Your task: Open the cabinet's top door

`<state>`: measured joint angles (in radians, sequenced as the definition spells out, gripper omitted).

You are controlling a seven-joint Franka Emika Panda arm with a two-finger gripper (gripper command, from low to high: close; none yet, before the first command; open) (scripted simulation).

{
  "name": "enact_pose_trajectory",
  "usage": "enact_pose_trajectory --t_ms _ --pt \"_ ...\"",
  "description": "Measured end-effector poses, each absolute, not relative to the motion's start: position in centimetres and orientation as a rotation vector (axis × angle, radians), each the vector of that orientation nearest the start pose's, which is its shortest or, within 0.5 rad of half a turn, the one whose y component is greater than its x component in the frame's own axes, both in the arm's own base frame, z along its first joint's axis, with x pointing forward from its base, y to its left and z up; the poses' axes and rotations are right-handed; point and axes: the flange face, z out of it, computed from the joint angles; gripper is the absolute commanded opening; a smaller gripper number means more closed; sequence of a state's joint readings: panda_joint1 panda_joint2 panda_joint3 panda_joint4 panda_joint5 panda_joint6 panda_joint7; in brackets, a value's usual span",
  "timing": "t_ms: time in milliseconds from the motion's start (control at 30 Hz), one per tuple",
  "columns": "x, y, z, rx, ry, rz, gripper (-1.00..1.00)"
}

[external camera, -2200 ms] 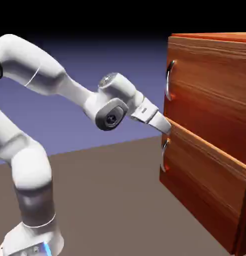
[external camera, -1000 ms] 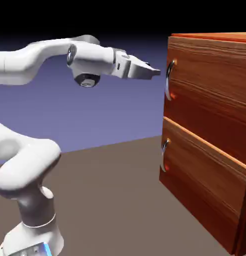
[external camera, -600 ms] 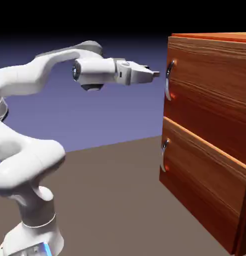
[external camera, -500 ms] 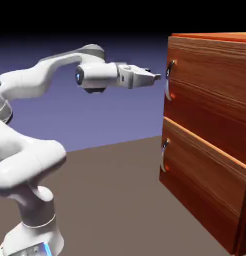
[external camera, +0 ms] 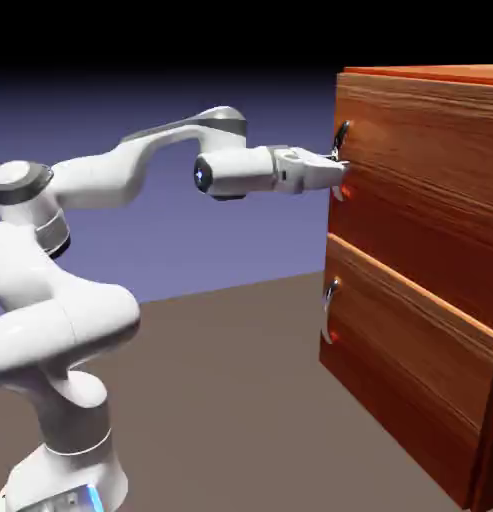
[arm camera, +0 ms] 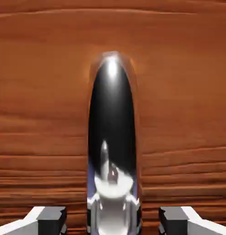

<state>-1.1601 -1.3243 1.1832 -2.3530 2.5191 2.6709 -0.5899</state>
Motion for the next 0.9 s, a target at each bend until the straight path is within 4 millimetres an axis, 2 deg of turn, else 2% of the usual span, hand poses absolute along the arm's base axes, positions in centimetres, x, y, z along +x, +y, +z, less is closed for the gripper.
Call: enact_pose_trajectory --t_ms 233,500,667,900 --pt "37.0 9.7 52.7 -1.767 0.553 -1.640 -1.00" --pt "29.9 4.8 52.7 -1.762 0.371 -1.508 -1.00" --pt "26.9 1.9 52.7 -1.755 0.285 -1.442 -1.00" --pt "23.6 -1.7 52.7 -1.743 0.187 -1.365 -1.00"
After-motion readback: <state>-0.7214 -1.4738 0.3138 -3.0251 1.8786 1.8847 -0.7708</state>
